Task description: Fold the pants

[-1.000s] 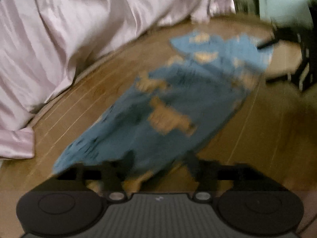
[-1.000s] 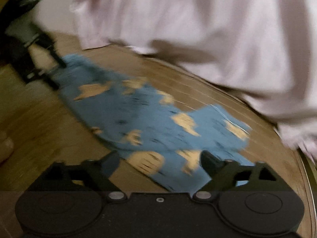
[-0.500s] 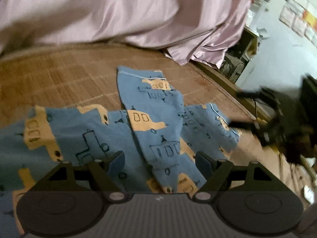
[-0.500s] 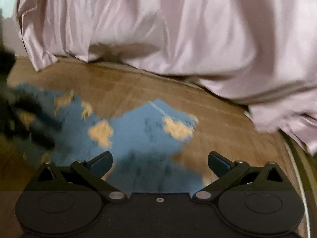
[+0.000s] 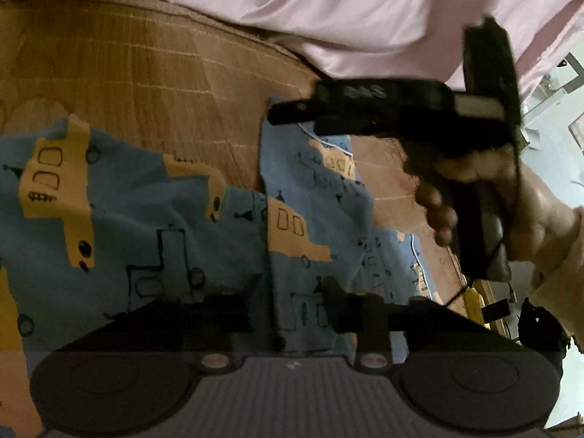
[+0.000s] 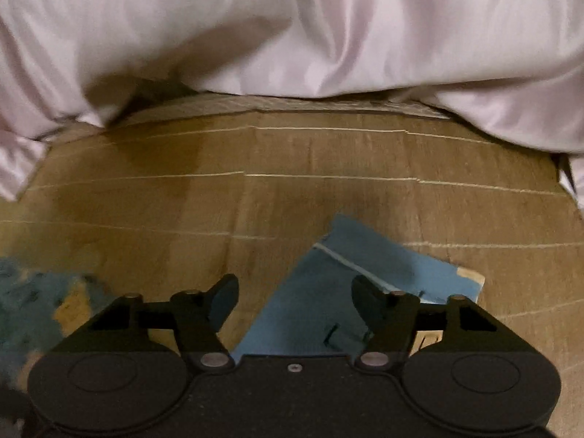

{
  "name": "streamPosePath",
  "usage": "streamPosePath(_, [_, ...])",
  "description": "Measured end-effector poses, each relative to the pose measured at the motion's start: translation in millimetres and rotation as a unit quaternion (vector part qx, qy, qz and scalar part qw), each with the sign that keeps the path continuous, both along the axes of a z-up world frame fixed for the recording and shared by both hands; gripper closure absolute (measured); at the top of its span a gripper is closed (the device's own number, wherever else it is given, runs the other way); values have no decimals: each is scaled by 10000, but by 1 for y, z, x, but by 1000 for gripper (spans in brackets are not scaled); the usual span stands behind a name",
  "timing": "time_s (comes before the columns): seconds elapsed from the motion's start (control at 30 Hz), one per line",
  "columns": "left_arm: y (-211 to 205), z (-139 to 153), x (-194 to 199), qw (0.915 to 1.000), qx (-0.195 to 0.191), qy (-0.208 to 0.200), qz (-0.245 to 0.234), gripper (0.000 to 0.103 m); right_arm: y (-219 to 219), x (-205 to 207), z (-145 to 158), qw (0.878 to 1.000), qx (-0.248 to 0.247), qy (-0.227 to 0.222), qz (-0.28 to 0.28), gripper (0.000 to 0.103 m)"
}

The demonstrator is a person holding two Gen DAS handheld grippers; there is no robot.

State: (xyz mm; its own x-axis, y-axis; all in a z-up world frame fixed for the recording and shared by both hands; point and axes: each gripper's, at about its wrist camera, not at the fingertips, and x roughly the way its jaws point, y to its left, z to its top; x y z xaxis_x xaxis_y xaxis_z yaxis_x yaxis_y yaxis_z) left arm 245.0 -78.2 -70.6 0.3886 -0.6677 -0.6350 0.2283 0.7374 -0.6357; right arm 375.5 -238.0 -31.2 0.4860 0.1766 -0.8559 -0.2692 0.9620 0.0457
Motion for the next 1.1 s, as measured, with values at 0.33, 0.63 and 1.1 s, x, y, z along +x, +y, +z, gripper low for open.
streamPosePath(0.33, [6,-7,4,9992,-103,382,113,102,14,12,-16,9974,-520,-143,-478,88])
streamPosePath(0.63, [-12,8,7,9992,231,44,-310,103,-57,-38,27,9784,1379,-893,-1253,102])
streamPosePath(1.1, [-112,49,-28,9178,1009,-1200,-3648,103,-182,-278,44,8907,1708,-1680,-3864,101])
